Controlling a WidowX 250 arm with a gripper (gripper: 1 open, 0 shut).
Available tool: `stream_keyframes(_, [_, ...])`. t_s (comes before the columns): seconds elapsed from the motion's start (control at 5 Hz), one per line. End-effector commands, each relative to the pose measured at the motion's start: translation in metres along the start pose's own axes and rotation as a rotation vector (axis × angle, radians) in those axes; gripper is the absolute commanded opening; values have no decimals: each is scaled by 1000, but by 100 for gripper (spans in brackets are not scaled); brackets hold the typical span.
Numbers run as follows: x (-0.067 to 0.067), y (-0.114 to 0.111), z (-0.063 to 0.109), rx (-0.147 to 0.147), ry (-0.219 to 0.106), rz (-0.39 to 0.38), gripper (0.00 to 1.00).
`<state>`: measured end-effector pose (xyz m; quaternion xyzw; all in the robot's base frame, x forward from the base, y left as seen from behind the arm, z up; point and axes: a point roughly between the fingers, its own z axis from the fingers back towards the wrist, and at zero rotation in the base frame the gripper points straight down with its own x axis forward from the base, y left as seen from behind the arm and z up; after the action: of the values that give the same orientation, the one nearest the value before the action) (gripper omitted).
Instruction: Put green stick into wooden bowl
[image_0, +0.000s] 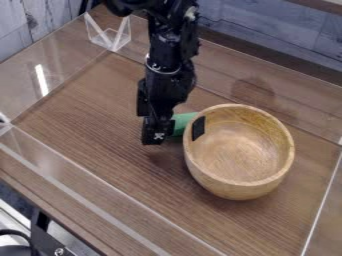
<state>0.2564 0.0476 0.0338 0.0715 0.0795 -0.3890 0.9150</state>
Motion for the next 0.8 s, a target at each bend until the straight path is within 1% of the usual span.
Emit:
stream_keyframes(0.0, [3,4,6,33,-19,2,100])
stream_keyframes(0.4, [4,5,4,48,-26,15,100])
stream_keyframes(0.6, [5,5,3,47,-21,25,0])
